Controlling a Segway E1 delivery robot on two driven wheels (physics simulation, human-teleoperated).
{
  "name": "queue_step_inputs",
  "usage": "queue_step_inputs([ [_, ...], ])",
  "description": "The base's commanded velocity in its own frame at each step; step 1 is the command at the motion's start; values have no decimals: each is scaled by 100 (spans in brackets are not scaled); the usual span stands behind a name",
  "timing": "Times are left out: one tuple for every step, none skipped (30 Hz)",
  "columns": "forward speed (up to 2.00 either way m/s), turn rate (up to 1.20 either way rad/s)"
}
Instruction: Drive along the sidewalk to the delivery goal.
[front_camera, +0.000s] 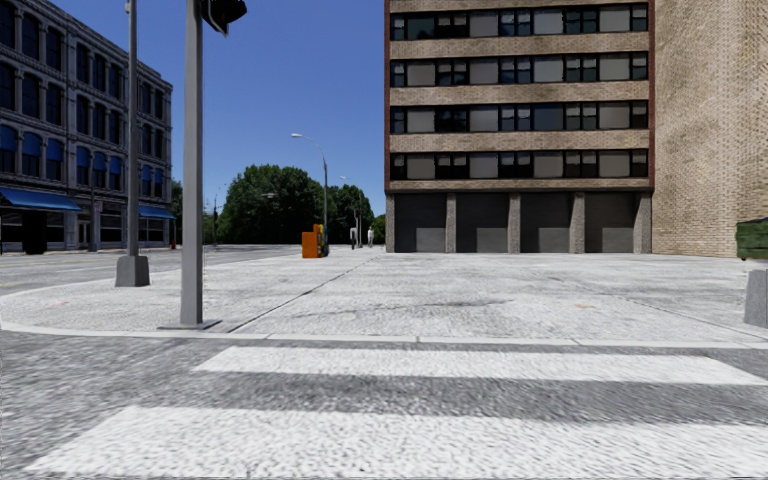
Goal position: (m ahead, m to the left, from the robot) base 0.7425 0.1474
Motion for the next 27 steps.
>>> queue_step_inputs([
  [200,0],
  [200,0],
  [200,0],
  [200,0],
  [200,0],
  [200,0],
  [200,0],
  [200,0],
  [200,0],
  [200,0],
  [188,0],
  [188,0],
  [163,0],
  [78,0],
  [0,0],
  [0,0],
  [0,0],
  [0,0],
  [0,0],
  [0,0],
  [0,0],
  [0,0],
  [0,0],
  [0,0],
  [0,0],
  [0,0],
  [0,0],
])
